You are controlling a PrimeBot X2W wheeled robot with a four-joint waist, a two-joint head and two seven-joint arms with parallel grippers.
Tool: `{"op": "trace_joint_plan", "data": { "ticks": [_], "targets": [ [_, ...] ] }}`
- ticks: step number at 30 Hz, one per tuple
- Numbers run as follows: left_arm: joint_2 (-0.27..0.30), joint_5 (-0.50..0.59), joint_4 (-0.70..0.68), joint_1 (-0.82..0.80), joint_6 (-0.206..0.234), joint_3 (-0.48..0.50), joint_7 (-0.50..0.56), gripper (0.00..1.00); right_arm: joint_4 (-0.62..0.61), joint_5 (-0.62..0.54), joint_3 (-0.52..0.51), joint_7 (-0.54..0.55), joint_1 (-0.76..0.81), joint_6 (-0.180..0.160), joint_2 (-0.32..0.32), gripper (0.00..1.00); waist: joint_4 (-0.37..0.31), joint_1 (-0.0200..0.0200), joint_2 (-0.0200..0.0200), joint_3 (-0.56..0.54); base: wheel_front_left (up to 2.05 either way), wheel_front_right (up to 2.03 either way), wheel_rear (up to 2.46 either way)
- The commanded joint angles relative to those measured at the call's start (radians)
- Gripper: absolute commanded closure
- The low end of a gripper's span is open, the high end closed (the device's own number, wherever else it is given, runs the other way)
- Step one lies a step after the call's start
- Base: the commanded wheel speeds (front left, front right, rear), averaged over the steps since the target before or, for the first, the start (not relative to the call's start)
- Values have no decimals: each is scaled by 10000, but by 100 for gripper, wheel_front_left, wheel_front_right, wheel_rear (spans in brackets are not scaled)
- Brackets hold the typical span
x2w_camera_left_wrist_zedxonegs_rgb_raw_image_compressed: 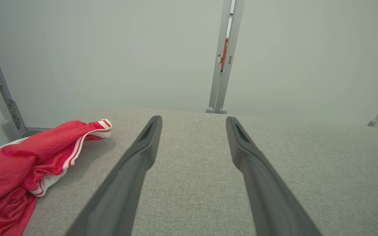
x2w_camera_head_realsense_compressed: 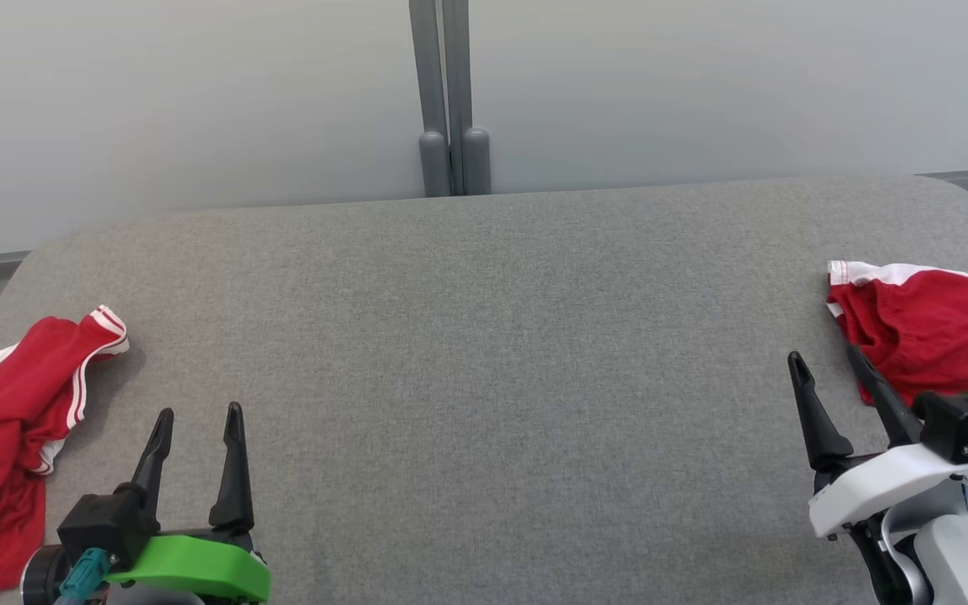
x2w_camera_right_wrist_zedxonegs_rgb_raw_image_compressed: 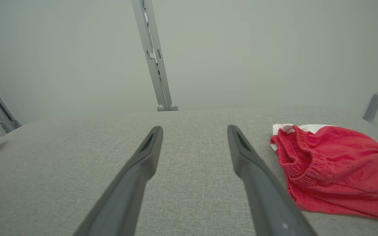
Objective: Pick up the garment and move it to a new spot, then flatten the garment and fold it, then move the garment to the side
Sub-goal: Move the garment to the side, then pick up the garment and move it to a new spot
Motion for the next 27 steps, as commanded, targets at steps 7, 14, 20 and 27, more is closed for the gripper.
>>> {"op": "trace_joint_plan", "data": {
  "ticks": [7, 14, 20, 27],
  "targets": [
    [-123, 252, -97, 173, -91, 108, -33, 0, -331, -469, -311, -23, 374, -5, 281, 0, -84, 1, 0, 0, 0, 0, 0],
    [-232, 387, -6, 84, -246, 160, -34, 0, -386, -537, -315, 31, 313, -3, 324, 0, -58, 1, 0, 43, 0, 0, 0],
    [-282, 477, 92, 7, -372, 233, -35, 0, -400, -555, -249, 46, 174, -5, 309, 0, 30, 1, 0, 103, 0, 0, 0],
    [-275, 500, 281, -252, -402, 342, -35, 0, -311, -474, 166, 123, -217, -5, 239, 0, 629, 1, 0, 246, 0, 0, 0]
  ]
}}
